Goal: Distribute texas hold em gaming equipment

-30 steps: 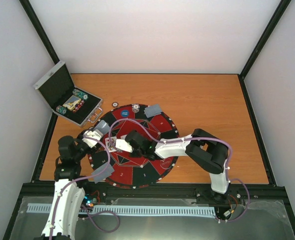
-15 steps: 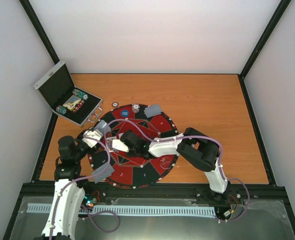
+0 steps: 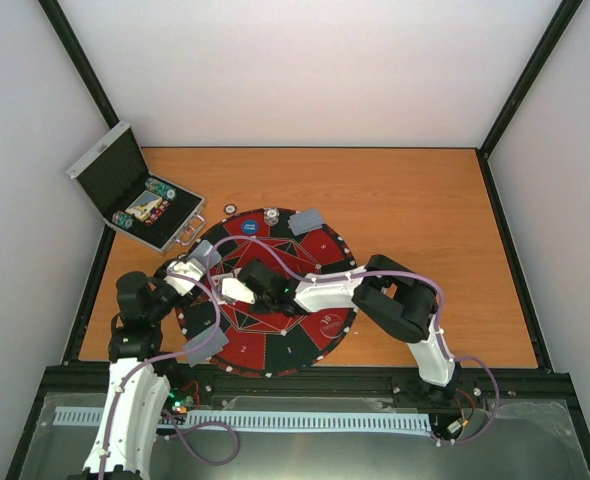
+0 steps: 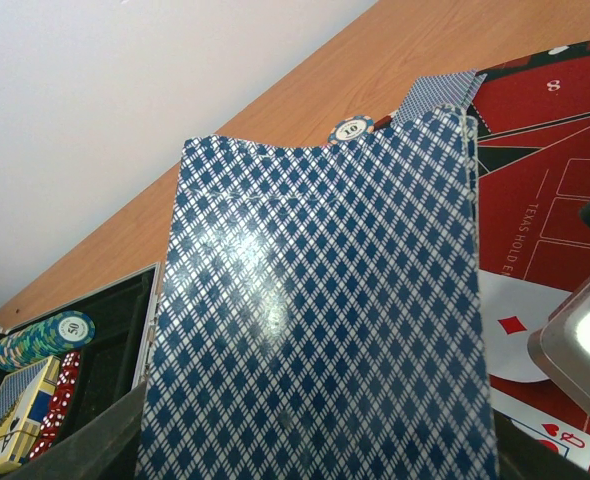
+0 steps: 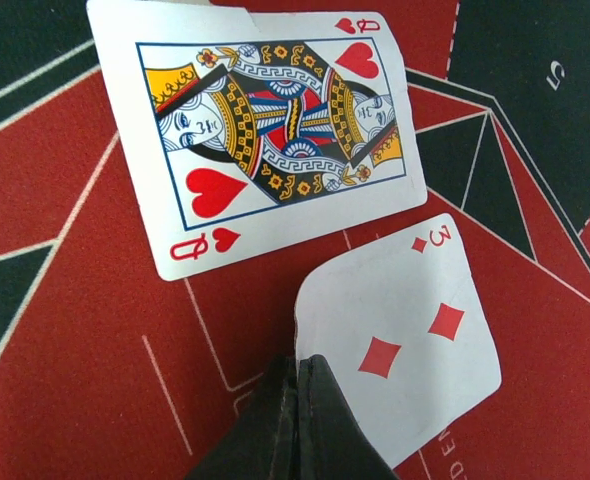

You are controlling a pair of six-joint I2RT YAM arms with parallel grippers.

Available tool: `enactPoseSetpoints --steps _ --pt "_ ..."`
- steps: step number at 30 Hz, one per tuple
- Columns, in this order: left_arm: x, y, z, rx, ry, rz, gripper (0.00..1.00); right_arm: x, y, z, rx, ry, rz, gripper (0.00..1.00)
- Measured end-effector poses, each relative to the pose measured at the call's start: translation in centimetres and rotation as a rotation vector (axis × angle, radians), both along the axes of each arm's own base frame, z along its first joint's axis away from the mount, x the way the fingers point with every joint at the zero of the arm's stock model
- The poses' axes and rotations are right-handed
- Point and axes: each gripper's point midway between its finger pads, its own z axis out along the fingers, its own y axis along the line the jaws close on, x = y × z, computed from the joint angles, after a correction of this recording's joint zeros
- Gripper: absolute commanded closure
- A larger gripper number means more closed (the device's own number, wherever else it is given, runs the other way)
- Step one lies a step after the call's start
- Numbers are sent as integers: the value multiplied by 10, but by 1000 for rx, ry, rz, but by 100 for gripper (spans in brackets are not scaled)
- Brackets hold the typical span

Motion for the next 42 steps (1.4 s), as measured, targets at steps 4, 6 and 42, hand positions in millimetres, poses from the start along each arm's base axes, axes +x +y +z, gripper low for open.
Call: enactPoseSetpoints --steps 4,6,42 --pt "0 0 0 -3 1 1 44 -1 0 0 1 5 -3 97" --pt "0 0 0 -5 2 2 44 -1 0 0 1 6 -4 97" --pt "1 0 4 -8 -14 0 44 -22 4 6 1 46 25 63"
